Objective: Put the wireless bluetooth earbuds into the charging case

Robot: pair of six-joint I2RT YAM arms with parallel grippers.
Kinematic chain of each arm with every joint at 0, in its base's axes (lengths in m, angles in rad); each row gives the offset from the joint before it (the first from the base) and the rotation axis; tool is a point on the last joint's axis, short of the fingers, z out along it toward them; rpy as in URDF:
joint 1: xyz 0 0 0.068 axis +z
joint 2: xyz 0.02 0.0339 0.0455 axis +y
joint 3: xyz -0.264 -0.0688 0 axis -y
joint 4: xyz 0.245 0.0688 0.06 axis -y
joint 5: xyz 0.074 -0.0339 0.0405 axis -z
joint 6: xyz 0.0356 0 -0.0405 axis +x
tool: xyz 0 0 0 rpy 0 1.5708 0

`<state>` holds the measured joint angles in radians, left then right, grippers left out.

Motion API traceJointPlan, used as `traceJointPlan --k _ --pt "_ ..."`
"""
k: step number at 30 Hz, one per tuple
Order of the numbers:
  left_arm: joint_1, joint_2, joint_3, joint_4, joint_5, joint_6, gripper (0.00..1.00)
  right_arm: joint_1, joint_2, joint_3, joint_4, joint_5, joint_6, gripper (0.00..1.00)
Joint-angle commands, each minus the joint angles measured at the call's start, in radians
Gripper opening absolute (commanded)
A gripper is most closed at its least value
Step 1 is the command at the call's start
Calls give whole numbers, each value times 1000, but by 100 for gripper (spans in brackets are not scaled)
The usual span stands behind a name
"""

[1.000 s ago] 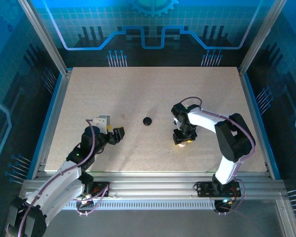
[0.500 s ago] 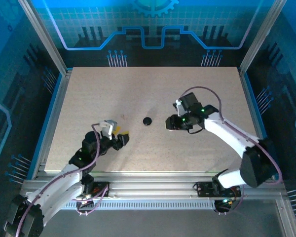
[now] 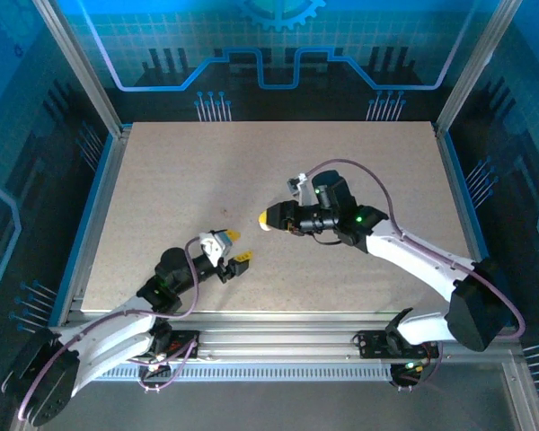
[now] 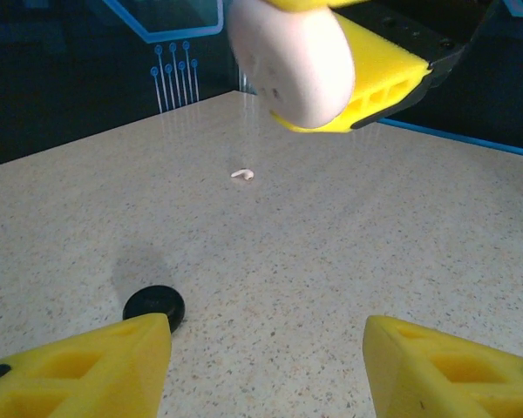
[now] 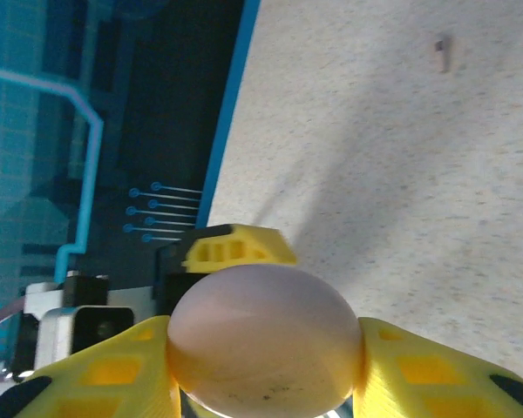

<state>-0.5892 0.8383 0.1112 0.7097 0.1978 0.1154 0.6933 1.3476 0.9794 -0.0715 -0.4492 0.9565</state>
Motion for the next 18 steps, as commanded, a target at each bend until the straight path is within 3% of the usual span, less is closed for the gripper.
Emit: traceJointPlan --k 1,10,18 --pt "-38 43 40 142 -37 42 60 41 12 -17 110 36 69 44" --pt "-84 106 50 302 -121 3 58 105 38 -11 120 84 64 44" --pt "-89 124 67 318 -182 -90 61 123 30 -16 132 124 67 44"
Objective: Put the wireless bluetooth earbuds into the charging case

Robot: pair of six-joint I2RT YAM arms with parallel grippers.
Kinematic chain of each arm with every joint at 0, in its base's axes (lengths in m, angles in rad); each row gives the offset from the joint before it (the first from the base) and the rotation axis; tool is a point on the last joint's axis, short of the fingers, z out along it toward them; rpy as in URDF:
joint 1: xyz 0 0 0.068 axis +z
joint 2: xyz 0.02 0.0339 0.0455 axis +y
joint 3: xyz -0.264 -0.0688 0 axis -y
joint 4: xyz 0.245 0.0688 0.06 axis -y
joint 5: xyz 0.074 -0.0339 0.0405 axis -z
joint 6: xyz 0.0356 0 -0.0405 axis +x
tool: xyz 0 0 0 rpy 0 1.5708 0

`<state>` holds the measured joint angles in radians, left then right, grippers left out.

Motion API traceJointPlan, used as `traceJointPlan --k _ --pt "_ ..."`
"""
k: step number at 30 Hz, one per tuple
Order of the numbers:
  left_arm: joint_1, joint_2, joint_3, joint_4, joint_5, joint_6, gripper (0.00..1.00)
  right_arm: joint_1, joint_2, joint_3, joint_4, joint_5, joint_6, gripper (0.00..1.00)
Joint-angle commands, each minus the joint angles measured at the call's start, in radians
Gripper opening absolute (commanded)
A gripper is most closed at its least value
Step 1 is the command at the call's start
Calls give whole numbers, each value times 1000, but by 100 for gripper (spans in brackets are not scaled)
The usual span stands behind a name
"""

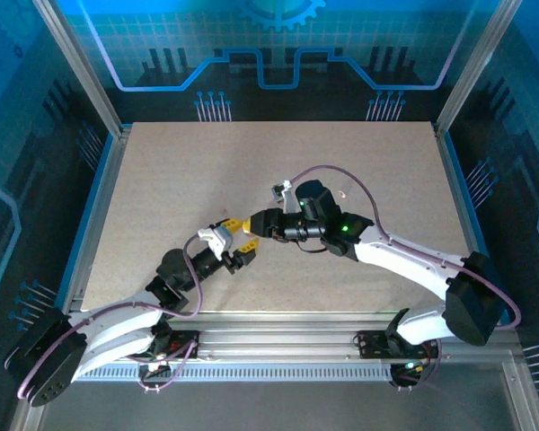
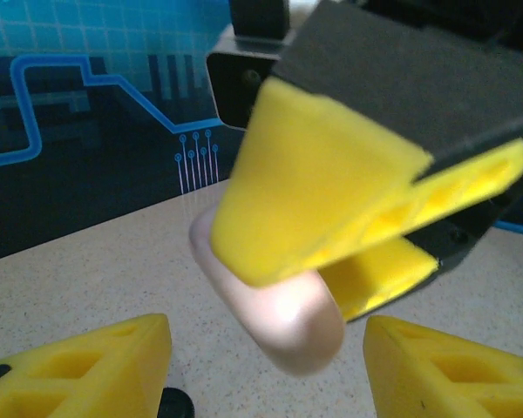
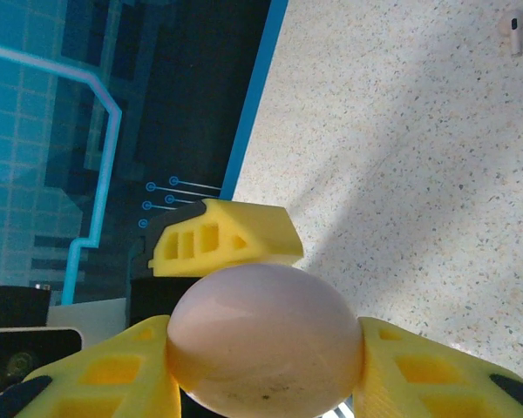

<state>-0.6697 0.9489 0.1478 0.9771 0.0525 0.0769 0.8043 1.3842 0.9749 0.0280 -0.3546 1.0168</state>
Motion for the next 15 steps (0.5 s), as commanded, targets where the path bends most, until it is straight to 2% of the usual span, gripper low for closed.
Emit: traceJointPlan --k 1,6,15 --pt "-8 20 30 63 -36 -65 61 14 -6 -10 32 33 8 44" --pt "-8 42 31 113 -45 -109 59 23 -6 -6 24 45 5 44" --pt "-8 20 45 106 -51 -133 54 30 1 11 20 40 0 44"
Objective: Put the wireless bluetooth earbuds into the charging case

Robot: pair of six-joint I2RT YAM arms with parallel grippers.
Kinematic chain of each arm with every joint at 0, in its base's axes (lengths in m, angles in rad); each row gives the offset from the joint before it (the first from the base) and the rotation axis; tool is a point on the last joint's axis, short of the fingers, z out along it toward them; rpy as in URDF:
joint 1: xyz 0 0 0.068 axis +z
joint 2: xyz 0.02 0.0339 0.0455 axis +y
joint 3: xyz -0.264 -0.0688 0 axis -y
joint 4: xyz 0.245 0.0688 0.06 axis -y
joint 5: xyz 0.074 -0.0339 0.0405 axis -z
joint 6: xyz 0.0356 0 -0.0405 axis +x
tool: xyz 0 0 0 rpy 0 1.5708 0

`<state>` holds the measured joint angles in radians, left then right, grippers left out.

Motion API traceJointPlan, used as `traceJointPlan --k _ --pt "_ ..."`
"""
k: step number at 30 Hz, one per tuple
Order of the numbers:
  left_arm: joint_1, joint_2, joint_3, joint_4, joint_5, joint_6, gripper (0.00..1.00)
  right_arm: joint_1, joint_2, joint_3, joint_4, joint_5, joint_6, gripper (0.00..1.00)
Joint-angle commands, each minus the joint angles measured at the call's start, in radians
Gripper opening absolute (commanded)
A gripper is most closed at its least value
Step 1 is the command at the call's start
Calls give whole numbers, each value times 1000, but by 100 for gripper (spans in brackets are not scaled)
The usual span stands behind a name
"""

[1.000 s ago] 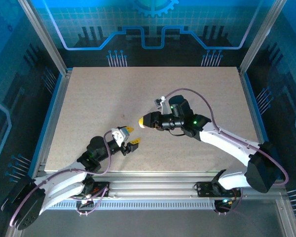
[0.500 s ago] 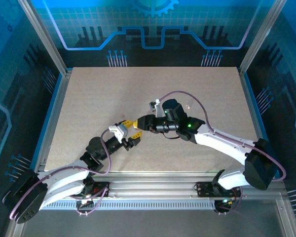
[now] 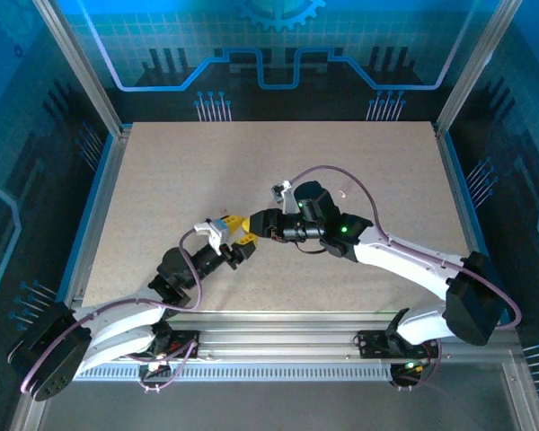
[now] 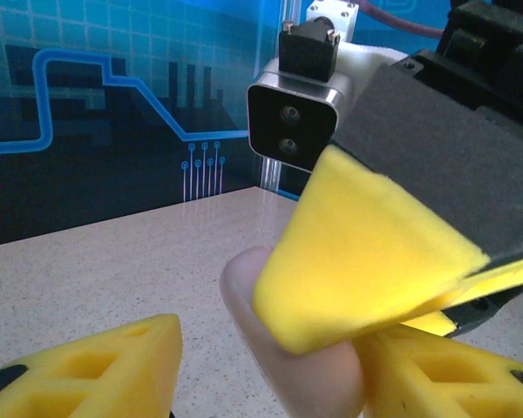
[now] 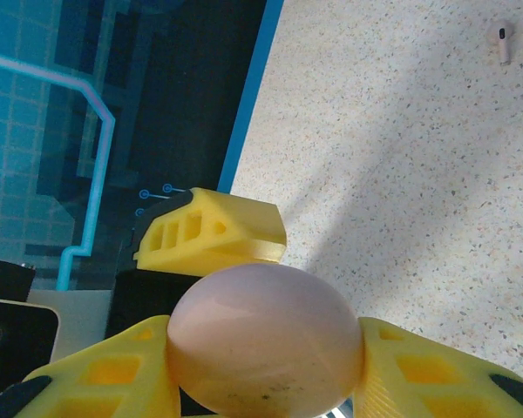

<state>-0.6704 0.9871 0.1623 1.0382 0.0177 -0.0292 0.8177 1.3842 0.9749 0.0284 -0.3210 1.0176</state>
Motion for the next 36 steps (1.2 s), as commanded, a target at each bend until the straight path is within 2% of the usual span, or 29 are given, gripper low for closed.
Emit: traceJointPlan --k 1,4,9,16,18,20,21,25,27,31,36 --pt "-6 -21 31 44 -16 -30 54 17 4 13 21 5 2 44" --pt "-7 -26 35 32 -9 -31 52 19 9 18 25 -2 -2 45" --pt "-7 -24 37 24 33 -11 42 21 12 22 28 -7 -9 45" --pt "-7 -24 51 -8 76 1 22 22 -3 24 23 9 -42 51" --pt "-6 -28 57 -25 103 9 20 23 -19 27 2 30 -67 59" --pt "-7 -40 67 -64 115 11 17 20 -45 30 -35 70 -114 71" --pt "-7 -45 68 -76 117 14 17 18 -57 31 -48 85 -140 74" --pt "-5 -75 62 -105 117 40 15 -1 -142 20 -97 146 -319 79" --pt "-6 -93 61 -124 135 48 14 -23 -188 4 -106 132 -419 78" --pt "-6 -121 55 -148 192 59 15 -76 -273 -47 -95 50 -638 77" --pt "-6 -141 52 -150 282 67 14 -130 -322 -85 -119 -138 -934 67"
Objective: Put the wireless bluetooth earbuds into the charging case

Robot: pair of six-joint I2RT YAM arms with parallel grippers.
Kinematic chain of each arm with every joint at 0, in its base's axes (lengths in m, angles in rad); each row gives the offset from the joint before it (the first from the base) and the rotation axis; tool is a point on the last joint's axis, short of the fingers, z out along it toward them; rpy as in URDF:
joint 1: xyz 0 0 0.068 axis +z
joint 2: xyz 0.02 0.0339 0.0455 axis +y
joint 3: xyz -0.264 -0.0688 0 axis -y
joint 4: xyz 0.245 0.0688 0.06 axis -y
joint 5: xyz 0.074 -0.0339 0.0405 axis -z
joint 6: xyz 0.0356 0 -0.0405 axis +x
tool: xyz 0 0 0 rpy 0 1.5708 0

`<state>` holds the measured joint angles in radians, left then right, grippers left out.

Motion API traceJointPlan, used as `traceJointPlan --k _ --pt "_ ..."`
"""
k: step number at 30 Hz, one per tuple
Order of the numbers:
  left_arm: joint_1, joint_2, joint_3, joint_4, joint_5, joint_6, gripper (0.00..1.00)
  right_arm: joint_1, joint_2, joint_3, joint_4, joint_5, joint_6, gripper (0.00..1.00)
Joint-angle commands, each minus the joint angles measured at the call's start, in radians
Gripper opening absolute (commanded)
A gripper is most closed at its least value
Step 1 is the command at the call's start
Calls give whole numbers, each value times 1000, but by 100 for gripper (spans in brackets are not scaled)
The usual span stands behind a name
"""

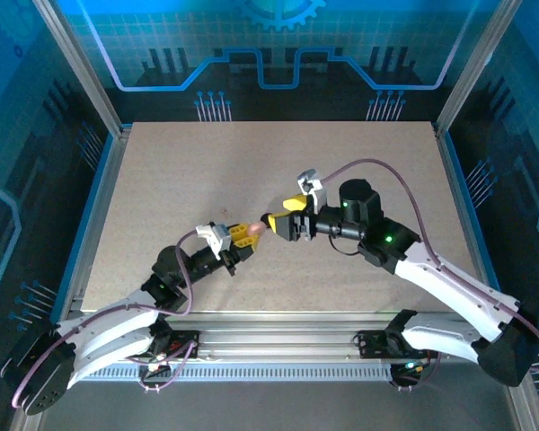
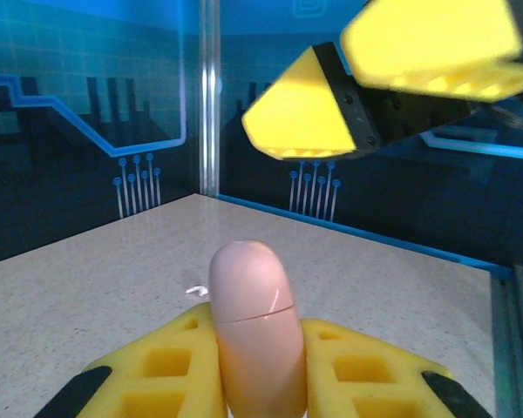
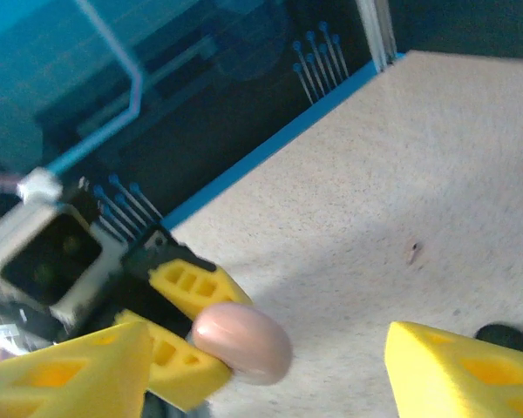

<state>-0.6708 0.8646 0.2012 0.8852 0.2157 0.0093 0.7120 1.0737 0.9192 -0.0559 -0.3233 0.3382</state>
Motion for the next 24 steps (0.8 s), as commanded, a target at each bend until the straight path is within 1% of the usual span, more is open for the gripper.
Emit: traceJointPlan --k 1,6,9,11,13,16,24 --pt "-5 -22 14 4 101 29 14 -36 -14 -34 -44 -177 -313 65" --pt "-5 -28 24 -5 171 47 13 -104 17 -29 -105 -370 -532 55" --pt "-5 -29 35 -28 196 65 13 -106 30 -11 -153 -456 -664 51" --pt "-5 -30 40 -32 208 69 13 -107 41 3 -181 -464 -717 51" --pt "-5 -30 42 -32 220 68 13 -106 63 29 -224 -473 -748 47" --pt "-4 -37 40 -25 223 65 13 -100 102 69 -272 -513 -787 46" --pt "-5 -44 36 -8 228 60 13 -63 199 164 -379 -569 -884 42"
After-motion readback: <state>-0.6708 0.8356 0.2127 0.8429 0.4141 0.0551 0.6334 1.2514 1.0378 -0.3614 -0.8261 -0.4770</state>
